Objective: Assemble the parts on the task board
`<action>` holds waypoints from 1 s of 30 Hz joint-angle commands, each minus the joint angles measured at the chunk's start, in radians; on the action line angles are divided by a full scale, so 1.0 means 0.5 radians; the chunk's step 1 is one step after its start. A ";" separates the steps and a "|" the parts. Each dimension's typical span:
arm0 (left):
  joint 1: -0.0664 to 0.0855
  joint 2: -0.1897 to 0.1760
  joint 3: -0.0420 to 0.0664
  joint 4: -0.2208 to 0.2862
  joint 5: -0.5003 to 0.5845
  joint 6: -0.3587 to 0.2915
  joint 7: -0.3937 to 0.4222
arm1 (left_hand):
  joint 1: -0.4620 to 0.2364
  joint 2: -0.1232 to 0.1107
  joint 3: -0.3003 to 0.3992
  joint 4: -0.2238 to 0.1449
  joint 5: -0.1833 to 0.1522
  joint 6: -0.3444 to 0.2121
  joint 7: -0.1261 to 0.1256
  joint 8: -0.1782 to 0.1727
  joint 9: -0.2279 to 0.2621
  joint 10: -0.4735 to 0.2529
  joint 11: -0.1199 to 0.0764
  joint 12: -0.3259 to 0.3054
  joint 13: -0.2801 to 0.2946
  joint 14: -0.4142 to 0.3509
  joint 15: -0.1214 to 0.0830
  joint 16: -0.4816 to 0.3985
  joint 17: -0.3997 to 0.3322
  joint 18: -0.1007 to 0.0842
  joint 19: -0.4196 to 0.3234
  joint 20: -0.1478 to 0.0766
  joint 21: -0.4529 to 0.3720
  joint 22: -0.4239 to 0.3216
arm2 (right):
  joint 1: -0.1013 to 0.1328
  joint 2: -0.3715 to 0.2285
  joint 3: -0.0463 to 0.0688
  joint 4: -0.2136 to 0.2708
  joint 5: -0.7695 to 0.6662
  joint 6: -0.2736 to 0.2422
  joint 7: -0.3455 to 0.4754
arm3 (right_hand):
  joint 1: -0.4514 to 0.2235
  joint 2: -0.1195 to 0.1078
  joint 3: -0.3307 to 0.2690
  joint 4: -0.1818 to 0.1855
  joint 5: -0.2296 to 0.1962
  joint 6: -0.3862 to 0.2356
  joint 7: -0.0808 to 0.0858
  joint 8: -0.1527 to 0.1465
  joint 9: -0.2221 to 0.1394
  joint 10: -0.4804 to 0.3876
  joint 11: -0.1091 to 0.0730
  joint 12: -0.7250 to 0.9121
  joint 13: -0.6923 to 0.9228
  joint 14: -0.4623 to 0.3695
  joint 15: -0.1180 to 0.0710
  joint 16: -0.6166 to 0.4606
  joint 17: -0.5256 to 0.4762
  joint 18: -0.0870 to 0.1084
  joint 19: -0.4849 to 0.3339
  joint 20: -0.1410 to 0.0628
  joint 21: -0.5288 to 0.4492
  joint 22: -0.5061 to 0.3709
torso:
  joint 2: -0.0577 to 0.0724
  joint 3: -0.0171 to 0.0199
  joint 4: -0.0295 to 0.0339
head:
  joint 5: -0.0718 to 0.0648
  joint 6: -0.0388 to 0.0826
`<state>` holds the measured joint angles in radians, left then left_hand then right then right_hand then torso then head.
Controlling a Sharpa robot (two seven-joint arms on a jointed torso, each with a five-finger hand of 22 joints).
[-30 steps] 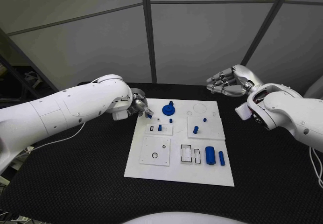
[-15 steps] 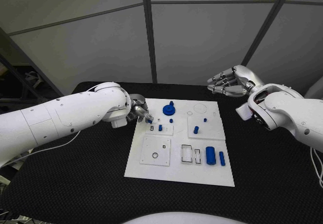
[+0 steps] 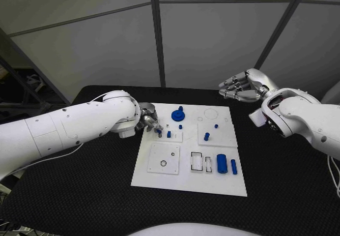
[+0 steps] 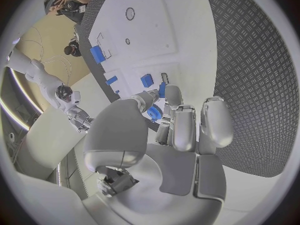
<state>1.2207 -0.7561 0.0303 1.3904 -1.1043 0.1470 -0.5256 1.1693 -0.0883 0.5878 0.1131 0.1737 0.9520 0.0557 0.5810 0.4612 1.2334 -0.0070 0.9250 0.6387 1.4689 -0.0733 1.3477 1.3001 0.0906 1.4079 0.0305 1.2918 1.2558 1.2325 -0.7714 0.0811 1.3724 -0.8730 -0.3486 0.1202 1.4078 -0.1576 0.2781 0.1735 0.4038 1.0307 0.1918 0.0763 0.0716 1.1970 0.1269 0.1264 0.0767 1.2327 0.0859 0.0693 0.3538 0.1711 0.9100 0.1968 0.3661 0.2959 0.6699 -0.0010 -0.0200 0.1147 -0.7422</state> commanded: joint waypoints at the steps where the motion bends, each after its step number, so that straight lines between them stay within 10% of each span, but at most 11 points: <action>1: 0.000 0.009 0.001 -0.008 -0.069 0.034 0.004 | -0.029 -0.002 0.266 -0.252 0.010 -0.007 -0.006 0.014 0.005 0.048 -0.033 0.010 0.004 0.076 -0.014 0.013 0.003 -0.024 0.015 0.003 0.015 0.005 | 0.003 0.004 0.001 0.002 -0.026 0.005 0.003 | 0.003 0.019 0.001 -0.009 0.013 -0.008 0.004 -0.002 0.002 -0.010 -0.003 -0.005 -0.002 -0.012 -0.006 -0.009 -0.003 0.022 0.007 0.007 -0.007 -0.003 | -0.001 -0.0001 0.000 | 0.005 -0.004; 30: -0.012 0.035 -0.005 -0.027 -0.083 0.159 -0.006 | -0.056 -0.018 0.303 -0.274 0.015 -0.009 -0.009 0.033 0.014 0.062 -0.035 0.027 0.021 0.076 -0.016 0.013 0.003 -0.025 0.018 0.000 0.016 0.010 | 0.003 0.016 0.001 0.001 -0.029 0.016 0.006 | 0.002 0.018 0.003 -0.009 0.029 -0.007 0.004 -0.001 0.003 -0.010 -0.003 -0.004 -0.003 -0.011 -0.007 -0.009 -0.006 0.022 0.010 0.006 -0.010 -0.005 | 0.000 0.0006 0.002 | 0.007 -0.019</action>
<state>1.2172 -0.7400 0.0303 1.3793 -1.1335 0.1976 -0.5252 1.1433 -0.1037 0.6196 0.0896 0.1776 0.9520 0.0558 0.5909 0.4656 1.2392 -0.0056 0.9338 0.6481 1.4654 -0.0768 1.3477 1.3004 0.0907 1.4078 0.0306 1.2956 1.2606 1.2322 -0.7647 0.0811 1.3724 -0.8844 -0.3468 0.1181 1.4078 -0.1576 0.2781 0.1735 0.4153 1.0307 0.1918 0.0764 0.0715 1.1970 0.1269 0.1264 0.0760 1.2327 0.0859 0.0693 0.3517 0.1711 0.9100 0.1967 0.3660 0.2943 0.6697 -0.0010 -0.0197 0.1198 -0.7505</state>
